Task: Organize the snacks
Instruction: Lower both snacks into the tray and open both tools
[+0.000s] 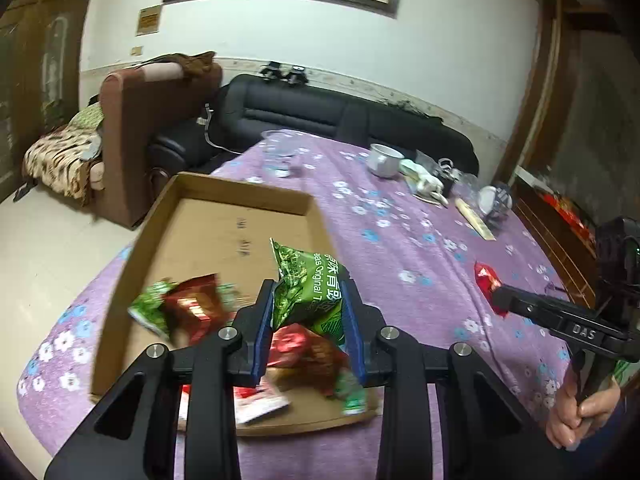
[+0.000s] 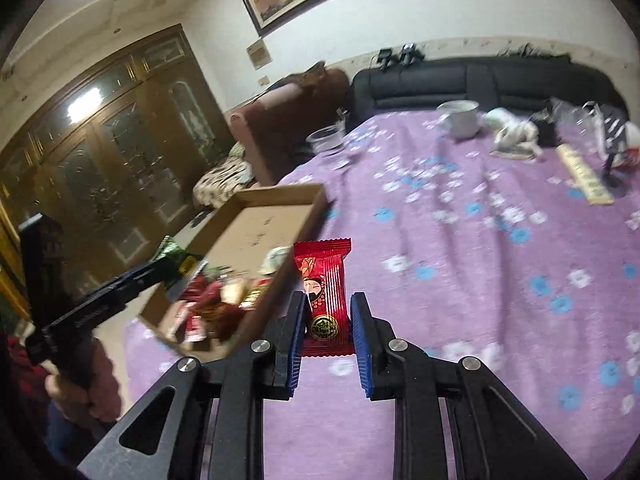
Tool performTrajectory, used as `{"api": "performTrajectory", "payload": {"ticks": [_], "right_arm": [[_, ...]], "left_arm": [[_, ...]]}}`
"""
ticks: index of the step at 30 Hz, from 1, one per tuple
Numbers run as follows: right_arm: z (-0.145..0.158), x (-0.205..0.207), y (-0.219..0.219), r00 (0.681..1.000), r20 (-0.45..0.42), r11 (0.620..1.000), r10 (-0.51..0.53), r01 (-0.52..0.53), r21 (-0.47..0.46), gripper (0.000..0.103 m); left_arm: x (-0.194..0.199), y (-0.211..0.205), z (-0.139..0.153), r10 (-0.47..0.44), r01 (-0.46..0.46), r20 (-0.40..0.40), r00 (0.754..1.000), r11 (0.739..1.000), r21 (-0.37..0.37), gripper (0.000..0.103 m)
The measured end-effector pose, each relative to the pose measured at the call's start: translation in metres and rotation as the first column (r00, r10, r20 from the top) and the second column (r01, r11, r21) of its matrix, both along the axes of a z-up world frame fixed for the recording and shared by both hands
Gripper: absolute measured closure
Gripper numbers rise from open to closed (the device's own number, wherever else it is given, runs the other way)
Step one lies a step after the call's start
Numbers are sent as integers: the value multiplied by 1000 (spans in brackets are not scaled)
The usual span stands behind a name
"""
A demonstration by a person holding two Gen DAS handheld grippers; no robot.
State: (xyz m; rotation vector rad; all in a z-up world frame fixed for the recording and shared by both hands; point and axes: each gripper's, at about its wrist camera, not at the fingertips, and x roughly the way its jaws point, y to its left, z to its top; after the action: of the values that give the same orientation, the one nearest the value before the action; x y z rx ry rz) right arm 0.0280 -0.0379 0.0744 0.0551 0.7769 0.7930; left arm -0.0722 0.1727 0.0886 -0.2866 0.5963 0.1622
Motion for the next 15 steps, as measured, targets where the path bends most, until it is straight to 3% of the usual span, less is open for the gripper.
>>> {"api": "performTrajectory", "payload": {"ticks": [7,15], "right_arm": [[1,-18,64,993,-65,995,99,-97,30,81],[-23,-20,124,986,-118,992,121,-123,-15,81]], "left_arm": [[-10,21,-15,34,-34,-16,999,999,-3,74],[-13,26,-32,36,-34,-42,998,998,45,74]]}}
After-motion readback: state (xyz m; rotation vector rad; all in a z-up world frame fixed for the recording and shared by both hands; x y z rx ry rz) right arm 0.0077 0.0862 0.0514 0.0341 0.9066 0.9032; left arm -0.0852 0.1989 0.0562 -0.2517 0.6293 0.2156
